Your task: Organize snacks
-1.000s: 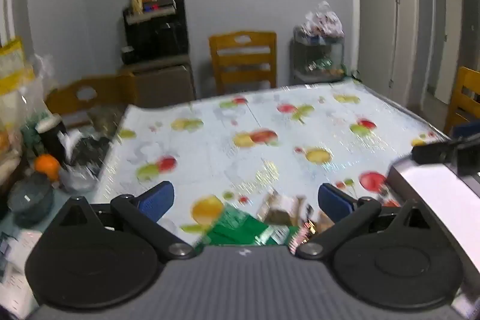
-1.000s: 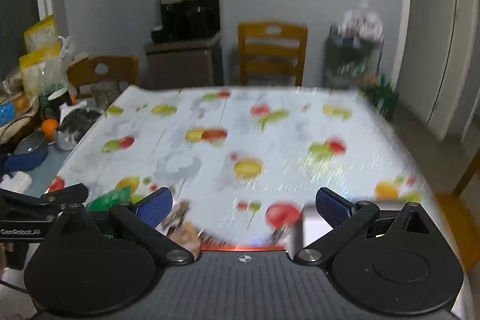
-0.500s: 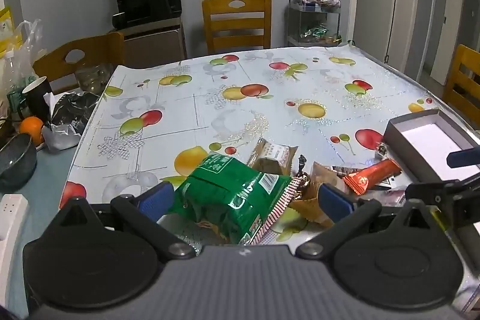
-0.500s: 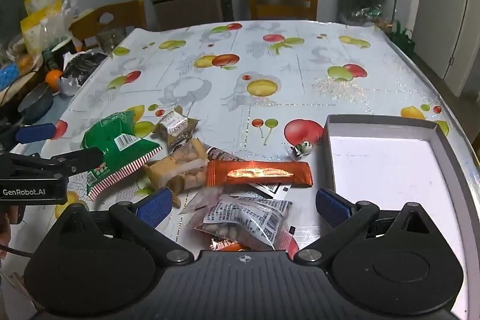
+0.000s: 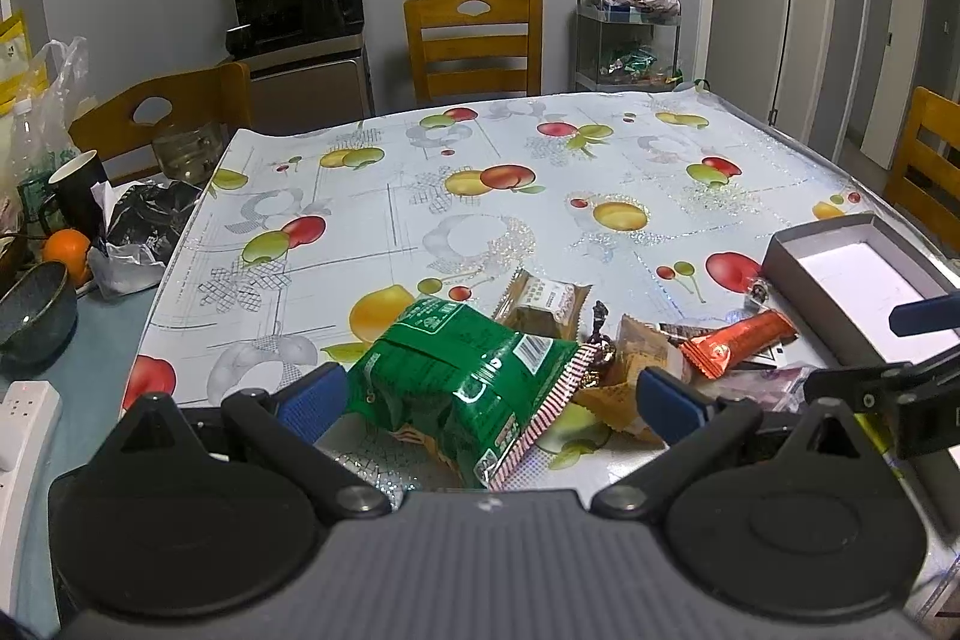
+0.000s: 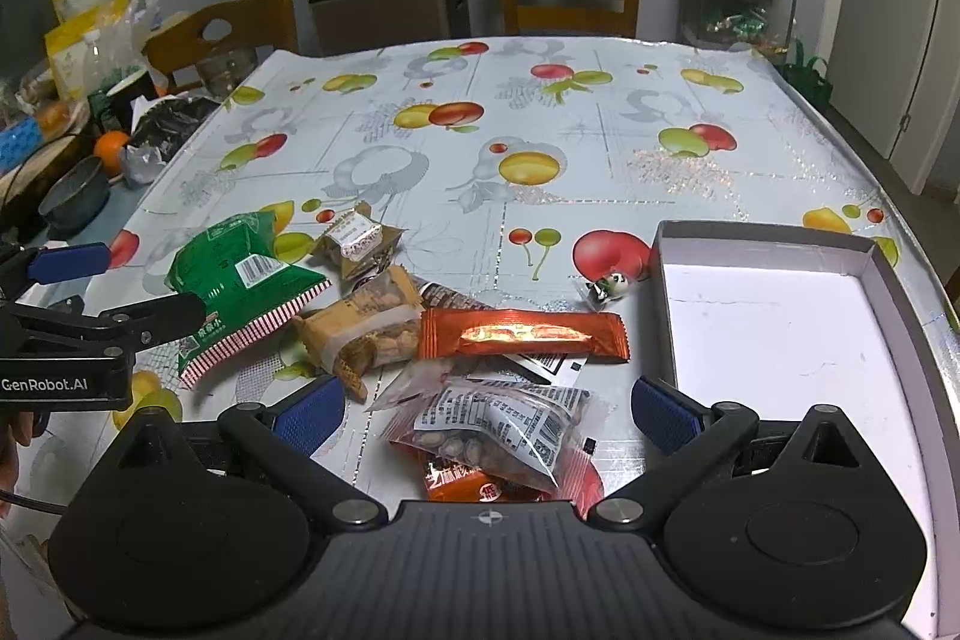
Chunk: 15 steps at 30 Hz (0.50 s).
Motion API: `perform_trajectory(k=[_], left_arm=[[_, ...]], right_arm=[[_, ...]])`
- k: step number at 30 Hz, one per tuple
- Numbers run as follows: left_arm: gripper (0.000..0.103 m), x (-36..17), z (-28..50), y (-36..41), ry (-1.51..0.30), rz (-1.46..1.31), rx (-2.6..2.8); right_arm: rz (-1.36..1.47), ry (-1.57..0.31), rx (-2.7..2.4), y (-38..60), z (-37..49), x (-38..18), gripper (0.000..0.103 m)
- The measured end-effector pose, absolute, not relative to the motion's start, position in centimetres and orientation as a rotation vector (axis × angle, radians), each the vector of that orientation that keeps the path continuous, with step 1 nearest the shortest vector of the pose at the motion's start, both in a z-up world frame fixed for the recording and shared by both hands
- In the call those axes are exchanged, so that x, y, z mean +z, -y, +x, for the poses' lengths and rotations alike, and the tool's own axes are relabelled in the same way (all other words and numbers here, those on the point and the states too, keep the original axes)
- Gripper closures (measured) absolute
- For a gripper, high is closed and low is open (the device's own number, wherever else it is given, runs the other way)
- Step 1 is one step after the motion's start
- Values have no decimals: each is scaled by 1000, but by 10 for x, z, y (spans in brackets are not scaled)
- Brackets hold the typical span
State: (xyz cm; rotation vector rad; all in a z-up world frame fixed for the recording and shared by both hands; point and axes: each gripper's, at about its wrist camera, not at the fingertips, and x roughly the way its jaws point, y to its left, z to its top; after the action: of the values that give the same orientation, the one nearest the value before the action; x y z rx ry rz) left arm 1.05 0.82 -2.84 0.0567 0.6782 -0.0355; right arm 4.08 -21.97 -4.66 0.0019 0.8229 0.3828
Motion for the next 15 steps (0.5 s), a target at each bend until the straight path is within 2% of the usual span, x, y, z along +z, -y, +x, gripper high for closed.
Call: perform_trajectory(k=[15], left_arm=[[0, -28, 8, -7, -676, 57, -36]], right_arm=[[-2, -821, 385, 219, 41, -46, 0]])
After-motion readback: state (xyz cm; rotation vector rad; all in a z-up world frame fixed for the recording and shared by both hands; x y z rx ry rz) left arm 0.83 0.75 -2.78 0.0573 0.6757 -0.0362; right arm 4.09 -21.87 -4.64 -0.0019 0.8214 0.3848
